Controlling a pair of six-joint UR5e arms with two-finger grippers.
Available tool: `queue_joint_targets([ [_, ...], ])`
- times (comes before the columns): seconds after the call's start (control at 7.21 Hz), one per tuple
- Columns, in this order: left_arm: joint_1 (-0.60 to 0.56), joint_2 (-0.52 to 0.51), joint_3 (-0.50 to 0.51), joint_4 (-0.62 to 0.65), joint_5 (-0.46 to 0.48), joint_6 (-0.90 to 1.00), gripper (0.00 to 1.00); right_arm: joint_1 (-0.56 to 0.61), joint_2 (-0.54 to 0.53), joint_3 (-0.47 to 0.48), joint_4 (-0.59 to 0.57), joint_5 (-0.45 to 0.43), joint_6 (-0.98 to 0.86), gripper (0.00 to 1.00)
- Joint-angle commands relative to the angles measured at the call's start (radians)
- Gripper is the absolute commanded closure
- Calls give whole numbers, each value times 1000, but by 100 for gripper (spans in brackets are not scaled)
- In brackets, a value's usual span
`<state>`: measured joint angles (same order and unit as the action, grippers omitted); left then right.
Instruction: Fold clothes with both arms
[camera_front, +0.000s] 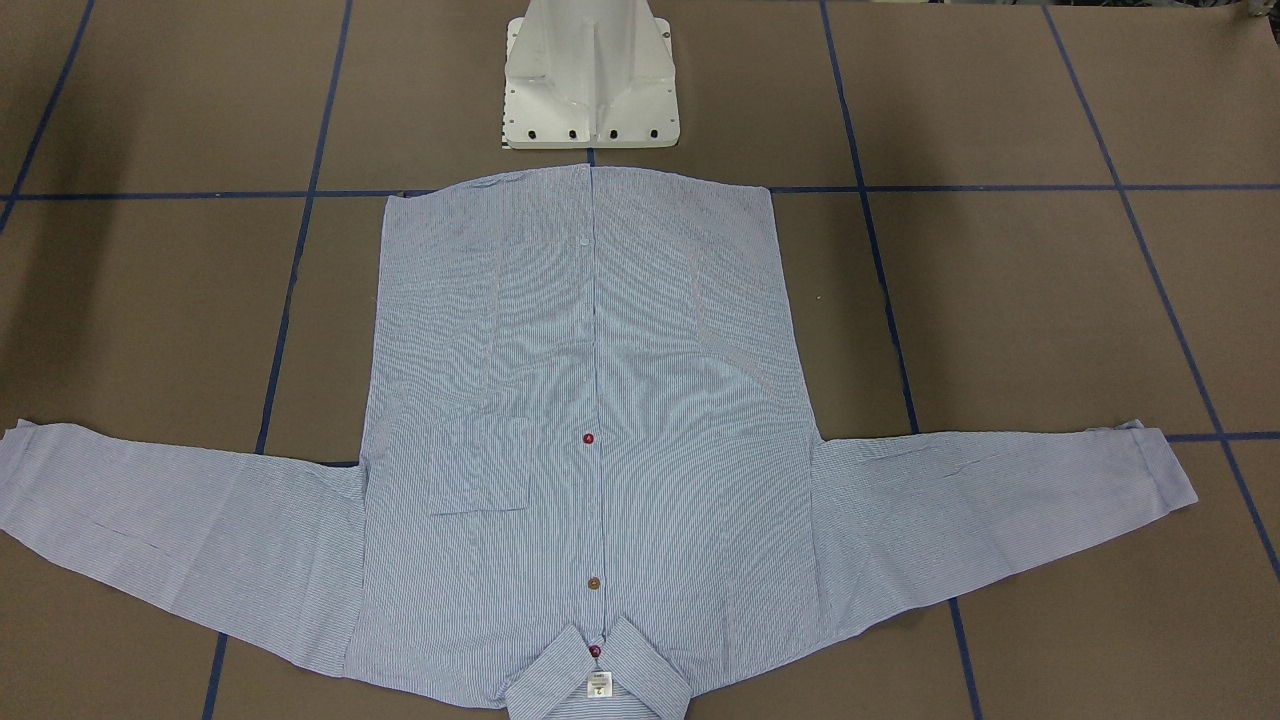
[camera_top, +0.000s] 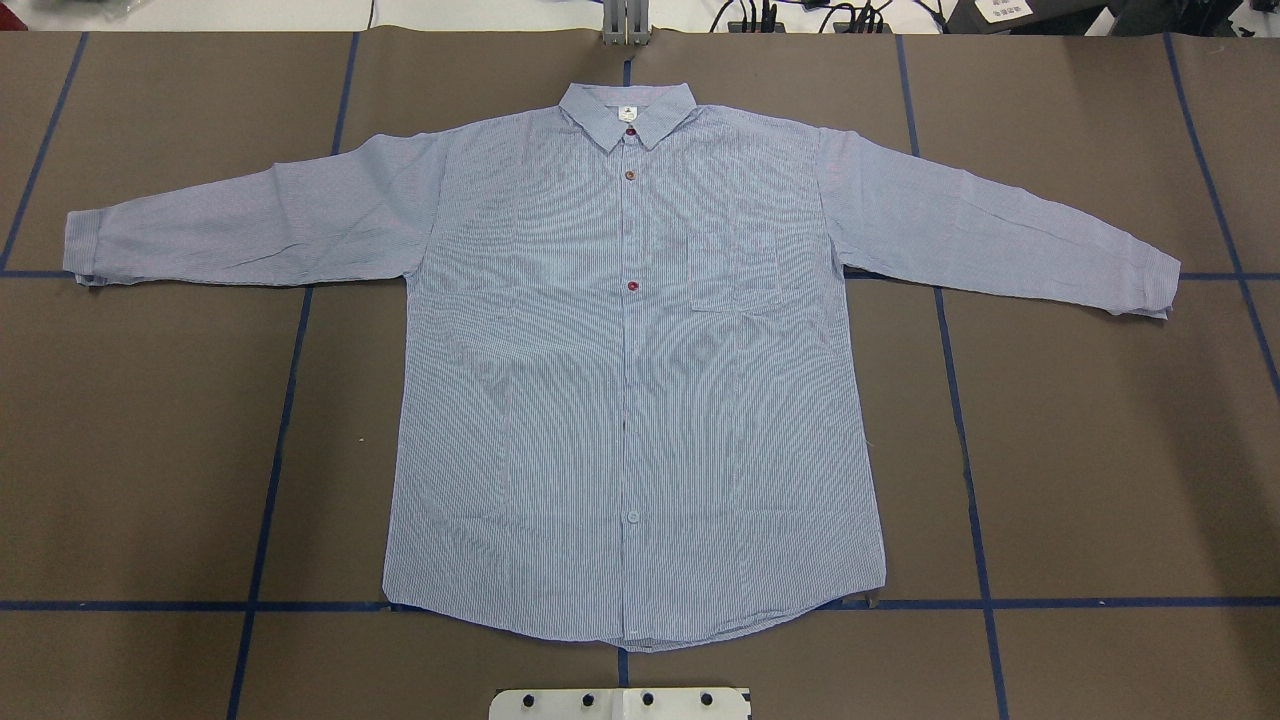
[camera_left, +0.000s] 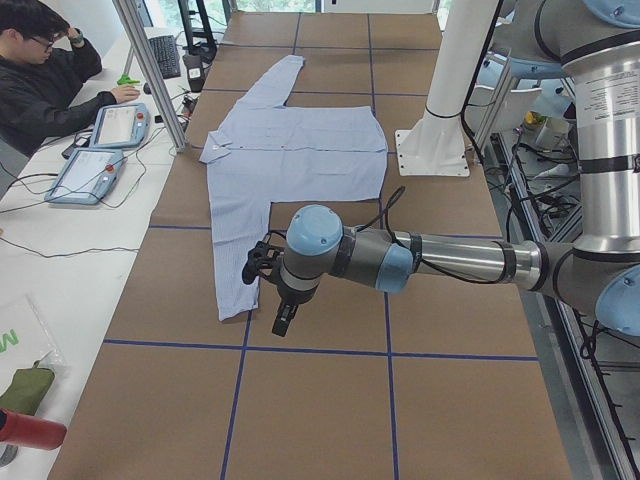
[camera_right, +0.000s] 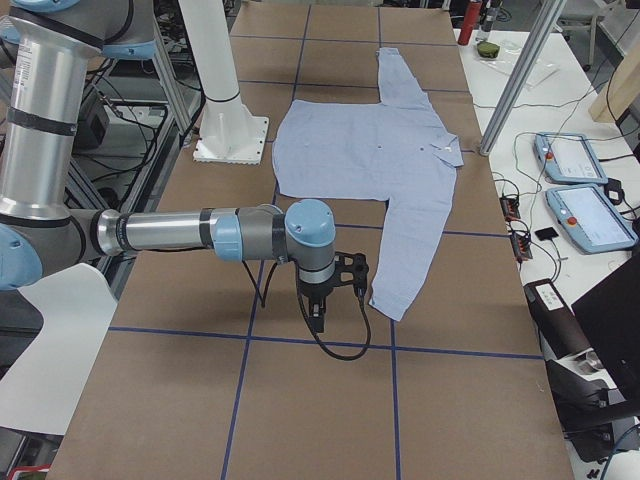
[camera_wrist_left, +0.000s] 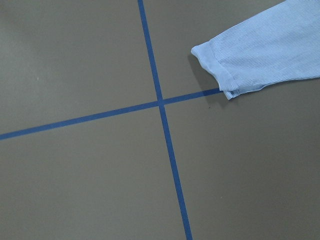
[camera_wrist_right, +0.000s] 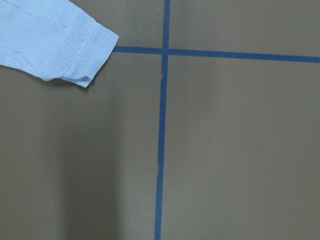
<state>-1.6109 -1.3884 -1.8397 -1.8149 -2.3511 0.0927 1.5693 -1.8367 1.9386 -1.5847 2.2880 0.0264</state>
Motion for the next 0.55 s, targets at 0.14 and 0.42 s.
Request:
queue_joint_targets([
  [0.14,0,-15,2,-223,28,-2,0,0,40,16,119,-1,4,0],
  [0.42,0,-72,20,-344,39,-11,0,0,101,-64,259,2,83,0],
])
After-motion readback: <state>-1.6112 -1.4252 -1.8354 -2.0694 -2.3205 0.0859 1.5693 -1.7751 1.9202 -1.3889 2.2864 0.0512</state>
